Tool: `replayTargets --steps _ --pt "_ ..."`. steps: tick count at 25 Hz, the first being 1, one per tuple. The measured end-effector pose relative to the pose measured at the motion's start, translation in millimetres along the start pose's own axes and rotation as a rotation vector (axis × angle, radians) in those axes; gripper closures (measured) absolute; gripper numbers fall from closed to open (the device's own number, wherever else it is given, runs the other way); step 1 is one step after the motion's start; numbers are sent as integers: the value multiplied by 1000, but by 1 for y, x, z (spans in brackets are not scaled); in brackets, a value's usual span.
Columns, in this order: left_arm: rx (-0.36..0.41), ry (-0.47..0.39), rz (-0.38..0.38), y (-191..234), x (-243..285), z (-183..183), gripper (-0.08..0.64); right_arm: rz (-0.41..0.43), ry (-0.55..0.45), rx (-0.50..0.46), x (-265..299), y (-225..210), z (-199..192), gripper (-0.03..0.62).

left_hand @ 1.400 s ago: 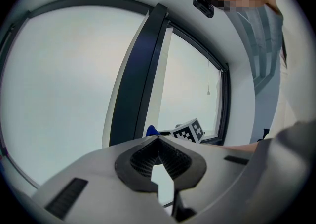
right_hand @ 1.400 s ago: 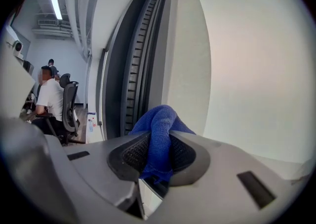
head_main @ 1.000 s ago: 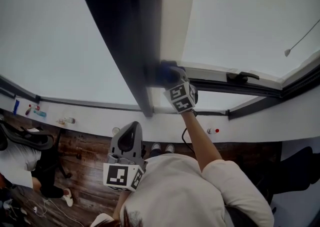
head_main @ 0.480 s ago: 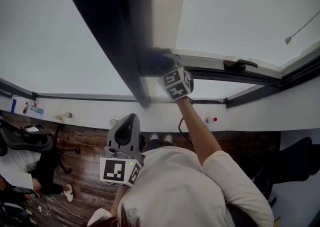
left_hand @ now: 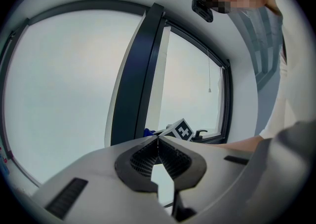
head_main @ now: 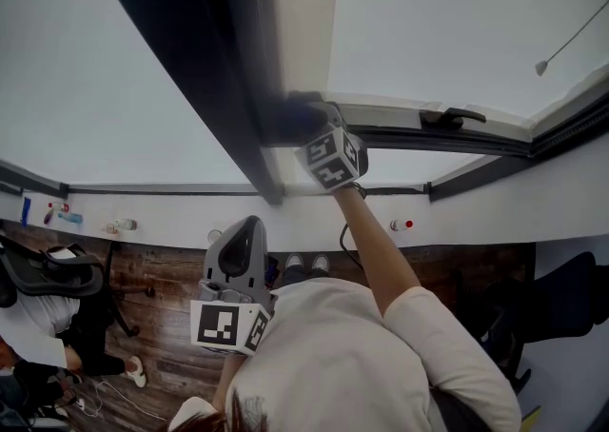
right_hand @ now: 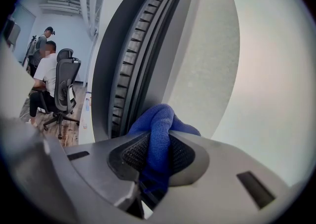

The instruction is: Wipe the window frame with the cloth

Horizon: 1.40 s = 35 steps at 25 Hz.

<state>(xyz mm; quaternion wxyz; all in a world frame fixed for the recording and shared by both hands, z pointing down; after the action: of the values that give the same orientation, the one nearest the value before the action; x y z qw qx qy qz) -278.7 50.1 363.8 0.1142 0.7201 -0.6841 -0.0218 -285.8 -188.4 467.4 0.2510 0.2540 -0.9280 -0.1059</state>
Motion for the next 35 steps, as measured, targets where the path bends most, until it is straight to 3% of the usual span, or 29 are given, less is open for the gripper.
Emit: replayTargets --steps 35 --pt "-5 4 -113 -29 28 -2 551 -129 49 44 -44 -60 -42 509"
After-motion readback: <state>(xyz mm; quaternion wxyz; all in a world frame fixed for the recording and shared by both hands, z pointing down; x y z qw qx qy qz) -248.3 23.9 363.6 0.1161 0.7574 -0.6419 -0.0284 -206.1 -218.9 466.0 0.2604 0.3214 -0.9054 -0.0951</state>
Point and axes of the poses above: the fingertips, and each gripper's own axes: x forward along the fingers, y to its left, z out of its top, the point moved 1 cm from there along -x, backward along the fingers, and after that the axes turned 3 degrees about -y, right-handed, at the moved point
